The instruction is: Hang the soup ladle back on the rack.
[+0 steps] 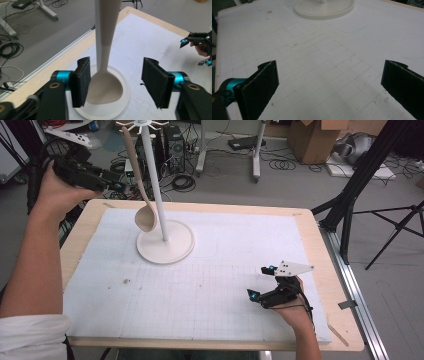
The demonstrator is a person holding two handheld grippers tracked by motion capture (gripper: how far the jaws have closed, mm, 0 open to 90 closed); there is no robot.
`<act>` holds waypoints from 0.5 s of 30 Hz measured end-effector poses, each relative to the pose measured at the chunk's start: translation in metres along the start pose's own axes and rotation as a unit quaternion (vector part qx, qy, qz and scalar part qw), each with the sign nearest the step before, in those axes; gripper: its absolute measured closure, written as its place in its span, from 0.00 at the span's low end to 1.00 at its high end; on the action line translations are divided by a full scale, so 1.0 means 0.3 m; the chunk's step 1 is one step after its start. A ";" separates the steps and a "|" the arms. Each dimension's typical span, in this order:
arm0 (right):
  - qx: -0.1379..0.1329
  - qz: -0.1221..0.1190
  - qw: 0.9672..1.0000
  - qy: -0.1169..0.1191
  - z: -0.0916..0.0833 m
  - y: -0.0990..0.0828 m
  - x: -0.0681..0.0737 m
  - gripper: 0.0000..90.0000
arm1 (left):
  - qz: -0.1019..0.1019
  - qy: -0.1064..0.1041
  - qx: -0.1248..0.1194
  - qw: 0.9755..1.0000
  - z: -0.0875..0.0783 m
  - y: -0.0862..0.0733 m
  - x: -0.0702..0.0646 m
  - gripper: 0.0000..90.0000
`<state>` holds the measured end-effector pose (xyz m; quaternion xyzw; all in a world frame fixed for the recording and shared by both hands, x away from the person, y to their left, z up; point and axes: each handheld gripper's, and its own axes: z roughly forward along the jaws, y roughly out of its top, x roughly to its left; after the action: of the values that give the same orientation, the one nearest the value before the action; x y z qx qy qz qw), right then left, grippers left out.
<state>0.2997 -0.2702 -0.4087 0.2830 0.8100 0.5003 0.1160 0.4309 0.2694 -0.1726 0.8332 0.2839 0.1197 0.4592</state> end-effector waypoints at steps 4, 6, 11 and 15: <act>0.001 -0.002 1.000 0.000 0.004 0.000 0.000 0.00 | 0.005 -0.009 -0.002 1.000 -0.003 -0.027 -0.016 0.37; 0.003 -0.002 1.000 0.001 0.005 0.000 0.002 0.00 | 0.005 -0.011 -0.003 1.000 -0.006 -0.038 -0.026 0.34; 0.001 -0.002 1.000 -0.001 0.003 0.000 0.001 0.00 | 0.009 -0.013 -0.018 1.000 -0.010 -0.084 -0.065 0.25; 0.001 0.000 1.000 -0.001 0.001 -0.001 -0.002 0.00 | 0.014 -0.029 -0.036 0.999 0.003 -0.157 -0.103 0.20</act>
<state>0.3002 -0.2705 -0.4091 0.2833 0.8104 0.4994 0.1170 0.3891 0.2705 -0.2105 0.8230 0.2541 0.1123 0.4955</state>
